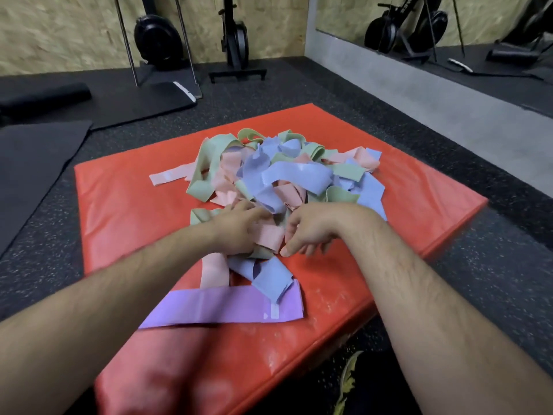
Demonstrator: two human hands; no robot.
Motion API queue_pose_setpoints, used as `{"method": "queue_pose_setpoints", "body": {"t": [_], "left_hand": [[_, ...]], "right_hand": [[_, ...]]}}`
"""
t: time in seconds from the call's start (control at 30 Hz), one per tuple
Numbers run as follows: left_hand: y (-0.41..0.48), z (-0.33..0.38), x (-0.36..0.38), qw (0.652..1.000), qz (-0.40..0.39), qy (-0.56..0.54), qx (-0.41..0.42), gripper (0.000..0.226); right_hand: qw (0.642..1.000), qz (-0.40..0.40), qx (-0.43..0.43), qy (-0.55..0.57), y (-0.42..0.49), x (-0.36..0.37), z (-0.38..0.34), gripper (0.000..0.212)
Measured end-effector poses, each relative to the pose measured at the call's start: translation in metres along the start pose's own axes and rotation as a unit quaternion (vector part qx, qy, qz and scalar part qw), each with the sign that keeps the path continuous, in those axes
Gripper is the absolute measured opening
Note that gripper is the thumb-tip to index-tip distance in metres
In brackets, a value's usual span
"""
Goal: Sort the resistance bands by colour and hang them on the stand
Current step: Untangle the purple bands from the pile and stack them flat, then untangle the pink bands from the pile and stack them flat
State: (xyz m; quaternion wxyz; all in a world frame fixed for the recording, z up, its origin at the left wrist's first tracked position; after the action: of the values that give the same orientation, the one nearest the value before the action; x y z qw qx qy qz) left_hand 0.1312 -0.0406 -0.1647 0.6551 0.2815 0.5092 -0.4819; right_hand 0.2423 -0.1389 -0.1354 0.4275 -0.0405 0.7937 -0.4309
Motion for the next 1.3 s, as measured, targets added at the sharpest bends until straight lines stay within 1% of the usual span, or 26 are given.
{"method": "queue_pose_setpoints", "body": {"t": [0.07, 0.13, 0.23, 0.3, 0.37, 0.43, 0.5, 0.53, 0.6, 0.63, 0.67, 0.73, 0.77, 0.8, 0.87, 0.93, 1.0, 1.07, 1.1, 1.13, 1.17, 1.2, 1.27, 1.3], "left_hand": [[-0.01, 0.007, 0.001, 0.999, 0.025, -0.027, 0.02, 0.079], [-0.026, 0.01, 0.001, 0.998, 0.04, -0.048, 0.011, 0.086], [-0.05, 0.01, 0.0, 0.997, 0.044, -0.054, -0.022, 0.103], [-0.064, 0.01, 0.0, 0.995, 0.058, -0.072, -0.032, 0.101], [-0.077, 0.009, -0.001, 0.993, 0.083, -0.07, -0.039, 0.089], [-0.088, 0.007, -0.002, 0.99, 0.125, -0.048, -0.034, 0.066], [-0.095, 0.006, -0.004, 0.986, 0.16, -0.027, -0.024, 0.044], [-0.097, 0.008, -0.006, 0.985, 0.171, -0.021, -0.013, 0.035], [-0.1, 0.017, -0.005, 0.983, 0.179, -0.028, 0.019, 0.017], [-0.103, 0.024, -0.003, 0.983, 0.177, -0.033, 0.038, 0.01], [-0.107, 0.033, 0.002, 0.983, 0.172, -0.036, 0.059, 0.008], [-0.113, 0.048, 0.018, 0.984, 0.142, -0.035, 0.104, 0.008], [-0.115, 0.051, 0.03, 0.985, 0.122, -0.036, 0.114, 0.012], [-0.117, 0.053, 0.039, 0.987, 0.106, -0.034, 0.116, 0.02], [-0.118, 0.053, 0.049, 0.987, 0.1, -0.03, 0.12, 0.034], [-0.12, 0.053, 0.053, 0.988, 0.091, -0.005, 0.125, 0.05], [-0.122, 0.051, 0.058, 0.991, 0.063, 0.038, 0.109, 0.067], [-0.122, 0.049, 0.063, 0.993, 0.042, 0.065, 0.093, 0.076], [-0.122, 0.048, 0.064, 0.993, 0.039, 0.062, 0.089, 0.077], [-0.121, 0.047, 0.064, 0.994, 0.042, 0.054, 0.089, 0.076], [-0.119, 0.045, 0.064, 0.994, 0.048, 0.045, 0.089, 0.073], [-0.118, 0.043, 0.063, 0.994, 0.056, 0.037, 0.09, 0.069], [-0.117, 0.041, 0.061, 0.992, 0.08, 0.029, 0.098, 0.059], [-0.116, 0.041, 0.061, 0.99, 0.091, 0.028, 0.107, 0.055]], "right_hand": [[1.0, 0.005, -0.01, -0.022, -0.003, 0.011, -0.002, 0.04], [0.999, 0.011, -0.022, -0.045, -0.007, 0.022, -0.005, 0.049], [0.997, 0.038, -0.042, -0.055, -0.013, 0.035, -0.011, 0.051], [0.995, 0.071, -0.054, -0.054, -0.012, 0.041, -0.013, 0.052], [0.988, 0.121, -0.054, -0.08, -0.008, 0.045, -0.014, 0.049], [0.979, 0.174, -0.056, -0.093, -0.004, 0.045, -0.014, 0.036], [0.967, 0.238, -0.073, -0.061, -0.003, 0.036, -0.012, 0.02], [0.956, 0.279, -0.081, -0.029, -0.003, 0.028, -0.009, 0.016], [0.933, 0.349, -0.088, 0.021, -0.009, 0.016, -0.001, 0.017], [0.927, 0.365, -0.08, 0.022, -0.011, 0.014, 0.004, 0.019], [0.927, 0.369, -0.071, 0.006, -0.012, 0.016, 0.007, 0.023], [0.929, 0.363, -0.055, -0.041, -0.017, 0.022, 0.01, 0.024], [0.93, 0.359, -0.05, -0.056, -0.022, 0.026, 0.01, 0.019], [0.933, 0.352, -0.04, -0.066, -0.026, 0.03, 0.011, 0.015], [0.947, 0.311, -0.002, -0.082, -0.033, 0.041, 0.014, 0.022], [0.972, 0.226, 0.035, -0.049, -0.033, 0.058, 0.023, 0.027], [0.987, 0.15, 0.053, 0.006, -0.028, 0.074, 0.033, 0.034], [0.99, 0.134, 0.039, 0.035, -0.026, 0.078, 0.038, 0.037], [0.989, 0.133, 0.025, 0.051, -0.027, 0.079, 0.039, 0.036], [0.99, 0.126, 0.008, 0.067, -0.029, 0.079, 0.039, 0.039], [0.991, 0.116, -0.011, 0.071, -0.032, 0.081, 0.039, 0.05], [0.992, 0.111, -0.031, 0.049, -0.036, 0.083, 0.038, 0.066], [0.989, 0.123, -0.061, -0.051, -0.041, 0.086, 0.036, 0.094], [0.984, 0.135, -0.069, -0.09, -0.041, 0.087, 0.034, 0.102]]}}
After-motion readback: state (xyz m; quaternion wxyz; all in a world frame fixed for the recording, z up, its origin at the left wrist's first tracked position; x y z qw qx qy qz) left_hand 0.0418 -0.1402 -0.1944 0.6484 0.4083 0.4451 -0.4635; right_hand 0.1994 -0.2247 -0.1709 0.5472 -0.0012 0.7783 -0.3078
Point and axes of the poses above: each hand's wrist, its own y-axis towards the middle knuckle, its own x-axis out of the palm, z = x × y, the point moved 7 cm from there along y, towards the middle knuckle, and after that the axes turned 15 degrees about x, right-handed, at the moved point
